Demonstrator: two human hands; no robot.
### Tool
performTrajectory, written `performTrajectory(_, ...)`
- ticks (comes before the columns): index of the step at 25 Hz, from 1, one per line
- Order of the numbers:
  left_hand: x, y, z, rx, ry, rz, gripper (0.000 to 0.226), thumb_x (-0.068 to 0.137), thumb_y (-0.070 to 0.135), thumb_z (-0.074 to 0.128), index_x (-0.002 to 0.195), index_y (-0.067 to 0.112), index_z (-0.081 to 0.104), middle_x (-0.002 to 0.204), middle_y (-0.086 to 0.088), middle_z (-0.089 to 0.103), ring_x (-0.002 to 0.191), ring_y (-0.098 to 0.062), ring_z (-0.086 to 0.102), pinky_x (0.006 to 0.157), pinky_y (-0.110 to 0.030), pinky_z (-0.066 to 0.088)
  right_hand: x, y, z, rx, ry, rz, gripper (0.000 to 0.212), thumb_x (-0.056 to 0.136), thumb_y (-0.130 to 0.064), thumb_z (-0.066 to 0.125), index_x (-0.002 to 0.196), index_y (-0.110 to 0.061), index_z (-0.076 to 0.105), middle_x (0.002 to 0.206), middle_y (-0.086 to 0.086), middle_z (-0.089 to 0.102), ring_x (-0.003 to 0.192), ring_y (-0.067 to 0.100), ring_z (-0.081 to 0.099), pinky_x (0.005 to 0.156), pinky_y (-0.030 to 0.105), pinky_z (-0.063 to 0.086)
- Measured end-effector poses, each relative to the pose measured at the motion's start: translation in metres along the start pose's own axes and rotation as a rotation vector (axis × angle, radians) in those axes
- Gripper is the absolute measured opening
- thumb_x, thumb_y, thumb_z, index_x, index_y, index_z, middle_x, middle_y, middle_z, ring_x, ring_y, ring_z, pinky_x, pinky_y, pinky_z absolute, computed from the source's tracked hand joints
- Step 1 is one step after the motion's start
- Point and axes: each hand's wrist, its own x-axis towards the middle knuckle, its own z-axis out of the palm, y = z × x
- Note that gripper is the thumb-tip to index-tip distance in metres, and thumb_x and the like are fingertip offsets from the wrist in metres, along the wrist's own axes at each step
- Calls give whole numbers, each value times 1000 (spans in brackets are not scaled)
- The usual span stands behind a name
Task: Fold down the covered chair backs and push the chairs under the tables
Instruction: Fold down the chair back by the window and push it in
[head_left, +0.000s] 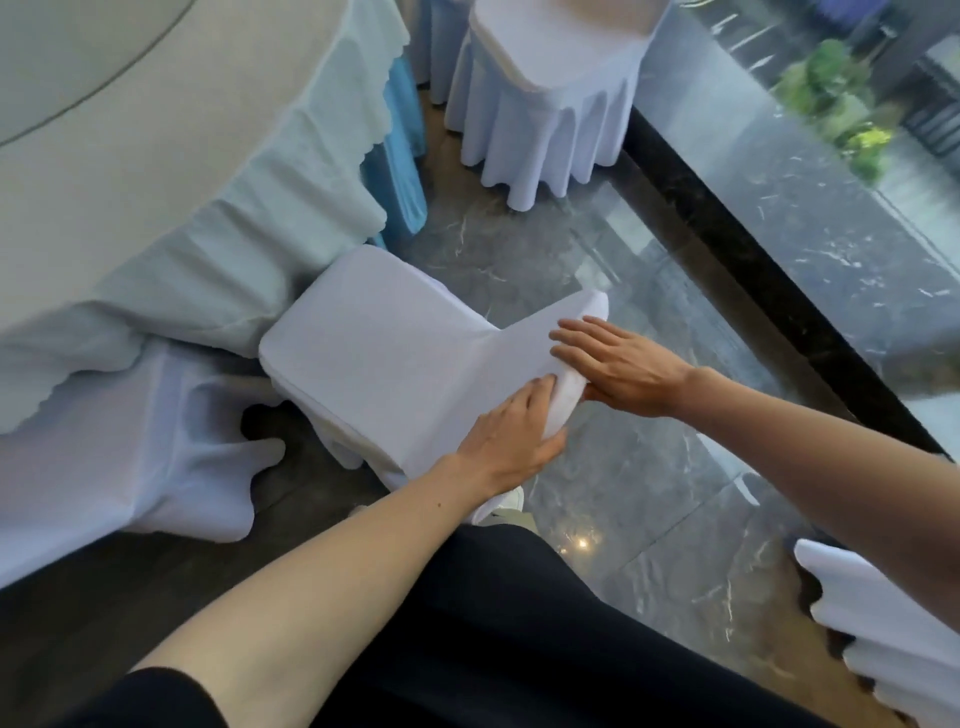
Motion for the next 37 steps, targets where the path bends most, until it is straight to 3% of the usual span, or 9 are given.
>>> performTrajectory(4,-4,-11,-1,51,47,41,57,90,32,56,136,6,35,124,-13,54,98,-30,59,75,-43,54,22,12,2,13,63,-152,52,101,-45,38,121,1,54,124,18,57,125,37,48,115,47,26)
performTrajectory(9,-5,-28,-11,28,70,16,57,90,31,57,137,7,34,125,-14,54,99,-31,59,73,-49,55,42,6,-1,58,104,-128,52,101,-45,39,118,1,55,120,19,57,122,38,48,114,49,28)
performTrajectory(14,-10,-48,-34,111,223,38,53,89,30,63,133,7,44,122,-14,59,98,-29,64,82,-43,55,77,1,-12,43,42,-130,56,102,-49,31,119,-1,55,120,17,57,121,37,49,113,47,29)
performTrajectory(18,-7,-65,-55,131,248,-33,56,90,29,60,138,9,41,130,-12,56,106,-29,59,91,-43,49,111,3,-9,72,93,-118,51,102,-49,31,114,-5,54,115,15,57,110,34,52,114,43,28)
performTrajectory(22,3,-91,-67,280,399,-135,58,84,34,69,135,15,49,124,-7,63,101,-26,64,90,-42,52,155,17,-2,69,125,-139,48,100,-49,34,113,-7,54,107,11,55,101,30,50,112,43,28)
performTrajectory(25,14,-95,-89,122,288,-419,53,96,40,49,146,28,32,139,0,52,115,-25,56,93,-40,46,194,27,-6,89,140,-175,47,97,-49,37,112,-7,54,103,12,55,96,31,49,106,44,32)
performTrajectory(29,32,-104,-112,-106,166,-644,46,99,45,35,143,48,20,133,9,52,97,-21,55,75,-33,39,234,39,-13,70,116,-187,52,97,-52,30,111,-7,54,100,12,55,91,32,50,100,46,39)
performTrajectory(33,38,-108,-127,-223,161,-646,46,100,41,38,142,51,21,107,12,51,80,-16,47,62,-30,36,251,44,-17,36,96,-183,58,97,-54,28,108,-5,55,96,13,55,87,34,50,96,46,39)
performTrajectory(37,41,-120,-131,-214,166,-614,47,98,40,39,138,56,19,106,12,54,88,-21,55,74,-36,41,261,46,-21,30,43,-180,61,96,-57,24,108,-5,54,96,13,55,87,34,50,100,45,37)
